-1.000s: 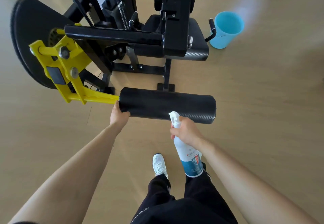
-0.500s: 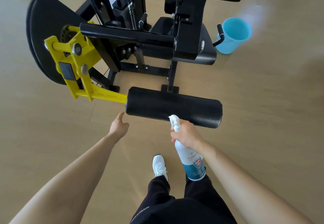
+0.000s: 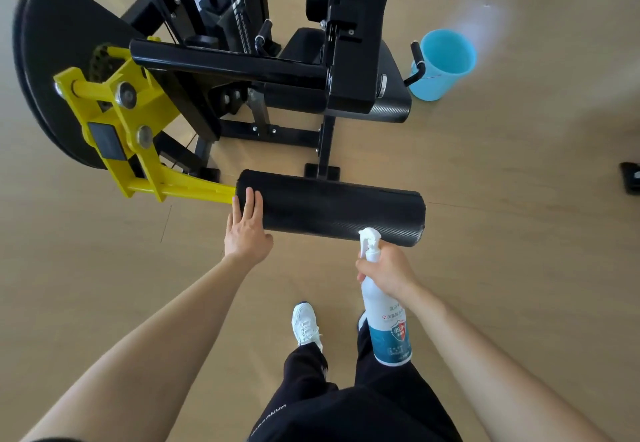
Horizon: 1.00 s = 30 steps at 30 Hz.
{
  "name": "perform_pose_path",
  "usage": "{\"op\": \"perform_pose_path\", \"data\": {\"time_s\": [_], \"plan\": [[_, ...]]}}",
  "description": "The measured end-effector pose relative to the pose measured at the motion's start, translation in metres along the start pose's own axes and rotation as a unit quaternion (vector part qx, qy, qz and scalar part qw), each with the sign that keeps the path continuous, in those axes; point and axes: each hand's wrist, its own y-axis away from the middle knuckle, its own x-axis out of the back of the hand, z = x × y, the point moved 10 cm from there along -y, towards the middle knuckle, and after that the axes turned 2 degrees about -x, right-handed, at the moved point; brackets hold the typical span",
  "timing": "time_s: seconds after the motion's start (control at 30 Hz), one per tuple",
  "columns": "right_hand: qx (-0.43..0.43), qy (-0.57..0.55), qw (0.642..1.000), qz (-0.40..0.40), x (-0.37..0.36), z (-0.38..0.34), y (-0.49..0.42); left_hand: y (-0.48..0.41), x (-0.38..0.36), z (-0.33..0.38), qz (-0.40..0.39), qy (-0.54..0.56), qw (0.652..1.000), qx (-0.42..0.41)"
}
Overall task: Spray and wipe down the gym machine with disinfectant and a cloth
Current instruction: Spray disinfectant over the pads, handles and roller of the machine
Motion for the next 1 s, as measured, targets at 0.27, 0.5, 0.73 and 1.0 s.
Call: {"op": "perform_pose_path", "data": {"time_s": [0.27,0.5,0.73,1.0], "plan": [[-0.038,-0.069,0.995,0.053,0.029,0.021,0.001,0.047,-0.025,-0.023,-0.012,0.058,0.997,0.048],[-0.081,-0.098,0.99,0.066,0.039,0.04,0.001,0.012,0.027,0.004,0.078,0.091,0.993,0.01],[-0.102,-0.104,0.98,0.134,0.051,0.06,0.002,0.005,0.0,0.01,0.008,0.049,0.999,0.005],[-0.108,-0.113,0.981,0.119,0.047,0.058,-0.005,0.035,-0.019,-0.004,-0.026,0.052,0.998,0.017]]}}
